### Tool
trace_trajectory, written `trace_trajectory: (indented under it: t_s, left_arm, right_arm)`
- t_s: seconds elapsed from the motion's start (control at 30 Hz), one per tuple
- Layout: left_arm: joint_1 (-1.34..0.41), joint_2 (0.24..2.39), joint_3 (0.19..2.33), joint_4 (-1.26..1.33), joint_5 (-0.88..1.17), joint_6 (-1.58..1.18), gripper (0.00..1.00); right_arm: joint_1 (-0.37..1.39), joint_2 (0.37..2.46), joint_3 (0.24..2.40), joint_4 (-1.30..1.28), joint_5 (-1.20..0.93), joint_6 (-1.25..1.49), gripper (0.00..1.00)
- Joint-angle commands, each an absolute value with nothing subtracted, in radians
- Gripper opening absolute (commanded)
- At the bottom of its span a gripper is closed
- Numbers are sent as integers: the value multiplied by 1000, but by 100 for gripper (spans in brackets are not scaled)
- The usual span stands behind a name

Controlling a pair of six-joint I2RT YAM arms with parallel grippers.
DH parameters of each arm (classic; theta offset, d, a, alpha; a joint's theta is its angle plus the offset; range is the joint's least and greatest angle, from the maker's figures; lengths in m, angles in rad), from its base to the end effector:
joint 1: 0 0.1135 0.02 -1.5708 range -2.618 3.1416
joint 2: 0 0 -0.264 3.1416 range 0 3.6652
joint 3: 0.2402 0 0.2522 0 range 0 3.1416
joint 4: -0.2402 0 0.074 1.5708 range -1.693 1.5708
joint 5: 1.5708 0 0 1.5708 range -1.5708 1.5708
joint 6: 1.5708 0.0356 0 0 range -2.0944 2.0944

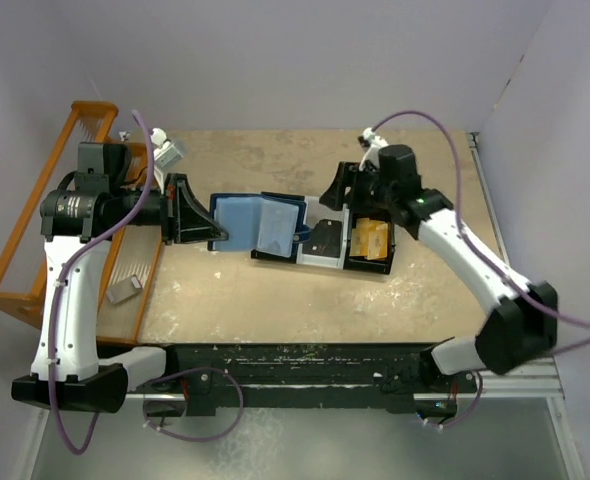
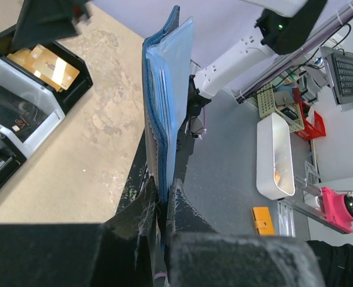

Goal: Take the credit cards out of the card holder

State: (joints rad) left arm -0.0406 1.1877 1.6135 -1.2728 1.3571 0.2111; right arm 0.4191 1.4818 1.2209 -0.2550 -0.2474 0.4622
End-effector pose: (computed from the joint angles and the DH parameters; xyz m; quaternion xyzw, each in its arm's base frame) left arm 0.1721 -0.0418 0.4531 0.3119 0.6944 -0.5614 0.3246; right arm 0.3098 0.1476 0.3177 -0.0436 0.8586 0.3095 0.4063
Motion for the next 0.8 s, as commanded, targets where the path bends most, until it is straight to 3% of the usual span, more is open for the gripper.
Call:
trace_trajectory:
  t_s: [0.0, 0.17, 0.33, 0.67, 0.77]
  left_arm:
    - [-41, 1168, 1654, -1257, 1396, 278, 0]
    - [-41, 1167, 1659, -1270, 1377, 307, 0]
    - [-41, 1163, 1666, -1270, 1378, 310, 0]
    - [-41, 1170, 1682, -1252, 1425, 265, 0]
    - [-42, 1170, 1686, -1227, 1435, 229, 0]
  right_arm:
    - [425, 1229, 1214, -63, -396, 527, 73]
    - [445, 1095, 1173, 123, -638, 644, 75]
    - [560, 1040, 1160, 173, -720, 640, 74]
    - [600, 1057, 1106, 205, -721, 644, 57]
    - [615, 1068, 1112, 206, -723, 642, 58]
